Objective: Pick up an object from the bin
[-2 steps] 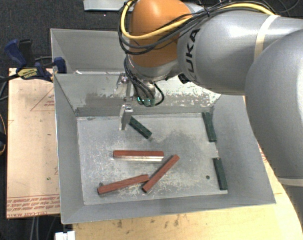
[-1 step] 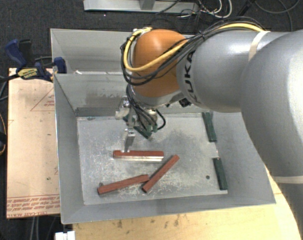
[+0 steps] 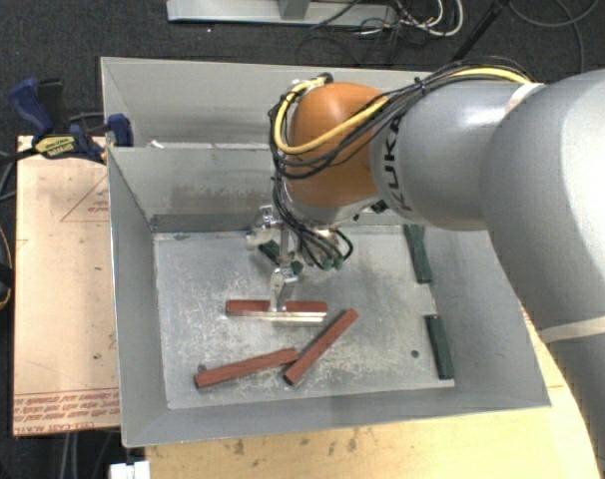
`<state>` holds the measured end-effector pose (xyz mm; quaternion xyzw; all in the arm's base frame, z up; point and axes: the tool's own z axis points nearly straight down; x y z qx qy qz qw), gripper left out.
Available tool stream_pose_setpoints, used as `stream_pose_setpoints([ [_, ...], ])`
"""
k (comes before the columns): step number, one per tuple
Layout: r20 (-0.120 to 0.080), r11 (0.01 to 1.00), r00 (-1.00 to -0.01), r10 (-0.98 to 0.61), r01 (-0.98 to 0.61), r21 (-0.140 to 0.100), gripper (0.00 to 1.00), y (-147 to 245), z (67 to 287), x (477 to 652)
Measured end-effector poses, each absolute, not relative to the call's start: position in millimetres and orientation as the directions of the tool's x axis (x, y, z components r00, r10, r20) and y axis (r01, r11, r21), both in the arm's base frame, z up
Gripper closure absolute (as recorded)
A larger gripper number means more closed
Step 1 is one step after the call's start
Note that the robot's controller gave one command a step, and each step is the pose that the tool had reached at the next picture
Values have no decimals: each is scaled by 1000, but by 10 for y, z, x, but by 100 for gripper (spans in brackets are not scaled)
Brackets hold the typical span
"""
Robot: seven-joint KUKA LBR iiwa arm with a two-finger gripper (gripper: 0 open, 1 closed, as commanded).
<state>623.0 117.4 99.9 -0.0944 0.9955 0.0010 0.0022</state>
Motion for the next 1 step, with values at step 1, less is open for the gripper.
stream_pose_setpoints([
  [1,-23,929,-928,-371,-371,-5,100,1431,810,5895],
])
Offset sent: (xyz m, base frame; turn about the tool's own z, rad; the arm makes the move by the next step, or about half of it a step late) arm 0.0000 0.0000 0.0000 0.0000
